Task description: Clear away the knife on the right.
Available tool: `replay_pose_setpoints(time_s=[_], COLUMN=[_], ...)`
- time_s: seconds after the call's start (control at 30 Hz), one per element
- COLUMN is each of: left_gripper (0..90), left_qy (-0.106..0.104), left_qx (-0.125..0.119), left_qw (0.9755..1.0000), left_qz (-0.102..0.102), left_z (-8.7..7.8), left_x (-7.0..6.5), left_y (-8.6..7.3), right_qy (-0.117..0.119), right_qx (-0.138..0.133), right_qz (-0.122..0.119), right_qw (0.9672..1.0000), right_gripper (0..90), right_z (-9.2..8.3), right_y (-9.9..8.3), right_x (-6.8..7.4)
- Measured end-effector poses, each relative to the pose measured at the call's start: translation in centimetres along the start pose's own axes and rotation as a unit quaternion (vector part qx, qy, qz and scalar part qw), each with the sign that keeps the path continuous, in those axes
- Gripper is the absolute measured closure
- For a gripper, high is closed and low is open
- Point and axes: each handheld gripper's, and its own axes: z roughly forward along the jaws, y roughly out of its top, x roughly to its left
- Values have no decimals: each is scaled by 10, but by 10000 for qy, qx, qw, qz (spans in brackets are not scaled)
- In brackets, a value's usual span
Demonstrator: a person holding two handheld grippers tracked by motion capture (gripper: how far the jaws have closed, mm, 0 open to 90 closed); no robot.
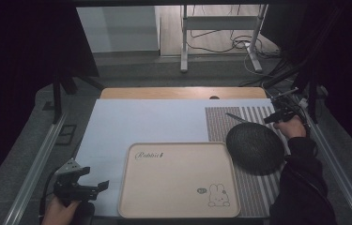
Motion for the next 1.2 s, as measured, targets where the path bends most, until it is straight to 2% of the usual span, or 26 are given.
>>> replay_pose_setpoints(time_s=[0.1,0.13,0.17,0.2,0.3,0.33,0.37,0.6,0.7,0.83,0.9,0.97,1.03,1.2], left_gripper=[17,17,17,17,18,17,17,17,18,17,17,17,17,18], left_qy=[1,1,0,1,-2,-6,-5,-3,-8,-10,-8,-5,-2,4], left_qx=[4,3,4,3,4,-1,5,10,-4,-9,-9,-10,-11,-13], left_qw=[10000,10000,10000,10000,10000,10000,10000,10000,10000,10000,10000,10000,10000,10000], left_qz=[0,-2,-3,-4,-8,-18,-13,-5,-20,-44,-48,-49,-49,-41], left_z=[0,0,0,0,0,0,0,0,0,-1,-1,-1,-1,-1], left_x=[0,0,0,0,0,0,1,0,1,1,1,1,1,1], left_y=[0,0,0,0,0,0,0,0,0,-1,-1,-1,-1,-1], right_qy=[97,92,92,84,171,169,144,61,21,85,122,14,2,-78], right_qx=[-108,-146,-146,-159,-171,-151,-84,120,245,415,405,414,403,341], right_qz=[36,97,97,116,87,43,-116,-328,-283,-202,-172,-204,-164,-207], right_qw=[9999,9998,9998,9998,9997,9997,9998,9994,9993,9989,9990,9989,9991,9992], right_gripper=[391,241,241,172,84,45,0,0,0,0,0,0,0,101], right_z=[0,2,2,4,9,12,17,35,46,58,60,61,61,54], right_y=[7,11,11,13,20,22,26,34,36,34,33,33,32,29], right_x=[7,11,11,13,21,24,33,46,44,38,36,33,31,25])
